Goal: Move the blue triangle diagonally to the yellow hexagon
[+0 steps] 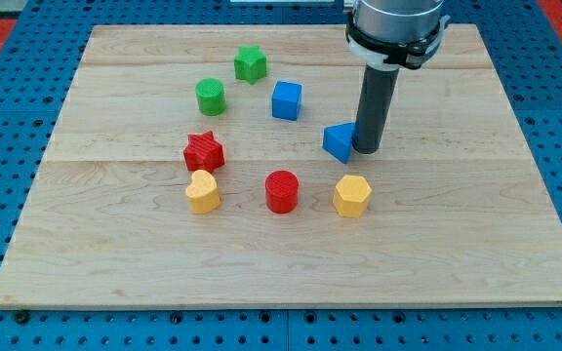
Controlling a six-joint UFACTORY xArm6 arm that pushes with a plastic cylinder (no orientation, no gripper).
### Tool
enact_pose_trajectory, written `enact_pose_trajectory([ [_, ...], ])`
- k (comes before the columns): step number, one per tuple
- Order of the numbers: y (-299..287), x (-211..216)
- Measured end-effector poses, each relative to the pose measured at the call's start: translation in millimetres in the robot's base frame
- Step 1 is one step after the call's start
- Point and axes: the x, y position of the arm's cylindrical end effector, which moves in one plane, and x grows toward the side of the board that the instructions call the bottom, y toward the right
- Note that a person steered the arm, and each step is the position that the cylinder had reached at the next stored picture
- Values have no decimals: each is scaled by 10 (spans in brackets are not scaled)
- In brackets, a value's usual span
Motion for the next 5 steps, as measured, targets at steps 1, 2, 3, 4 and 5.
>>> enact_pose_trajectory([
  [1, 25, 0],
  [2, 25, 0],
  [3, 49, 0],
  [4, 72, -13],
  [5, 53, -148],
])
